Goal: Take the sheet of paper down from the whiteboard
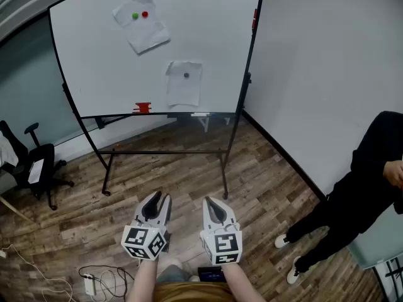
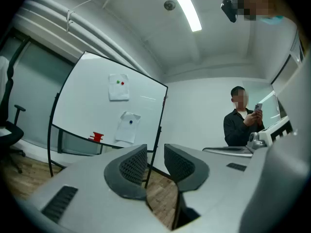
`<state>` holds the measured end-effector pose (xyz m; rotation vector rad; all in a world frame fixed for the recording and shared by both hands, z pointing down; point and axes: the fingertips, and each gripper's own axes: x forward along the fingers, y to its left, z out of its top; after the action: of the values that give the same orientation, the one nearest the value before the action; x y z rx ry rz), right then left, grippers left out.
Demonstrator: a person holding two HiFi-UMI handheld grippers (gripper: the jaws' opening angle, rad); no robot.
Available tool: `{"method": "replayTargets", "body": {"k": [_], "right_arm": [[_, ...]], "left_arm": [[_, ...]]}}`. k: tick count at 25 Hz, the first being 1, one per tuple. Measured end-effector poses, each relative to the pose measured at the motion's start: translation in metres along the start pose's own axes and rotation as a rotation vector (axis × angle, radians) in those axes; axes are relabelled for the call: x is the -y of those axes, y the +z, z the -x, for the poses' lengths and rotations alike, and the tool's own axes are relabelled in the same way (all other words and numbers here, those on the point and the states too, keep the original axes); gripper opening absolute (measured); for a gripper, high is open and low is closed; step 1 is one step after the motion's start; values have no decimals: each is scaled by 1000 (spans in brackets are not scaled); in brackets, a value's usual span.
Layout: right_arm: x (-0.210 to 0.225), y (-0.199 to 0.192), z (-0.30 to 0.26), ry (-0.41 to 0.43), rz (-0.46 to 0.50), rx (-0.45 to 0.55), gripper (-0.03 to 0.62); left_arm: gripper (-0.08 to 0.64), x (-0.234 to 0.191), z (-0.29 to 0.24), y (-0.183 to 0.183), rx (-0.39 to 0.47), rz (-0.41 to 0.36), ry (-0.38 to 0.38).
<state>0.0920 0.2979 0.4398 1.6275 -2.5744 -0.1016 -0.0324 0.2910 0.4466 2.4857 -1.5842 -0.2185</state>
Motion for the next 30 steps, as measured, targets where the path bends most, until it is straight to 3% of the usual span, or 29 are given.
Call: {"method": "replayTargets", "body": {"k": [7, 13, 16, 20, 26, 30], "right_arm": [[-15, 0, 15, 20, -6, -4, 11], [-9, 12, 26, -47, -3, 52, 12], [-7, 13, 21, -26, -6, 53, 41], [-1, 11, 6, -9, 2, 41, 98], [21, -2, -37, -16, -2, 16, 107], [52, -9, -97, -39, -9, 13, 102]], "left_arm": [[118, 5, 20, 5, 4, 0, 8], [120, 9, 29, 5, -14, -31, 20], [130, 11, 25, 6, -30, -56, 19], [138, 3, 11, 11, -16, -49, 34], [145, -25, -37, 5, -16, -18, 49], [147, -58, -96, 1, -25, -8, 53]]}}
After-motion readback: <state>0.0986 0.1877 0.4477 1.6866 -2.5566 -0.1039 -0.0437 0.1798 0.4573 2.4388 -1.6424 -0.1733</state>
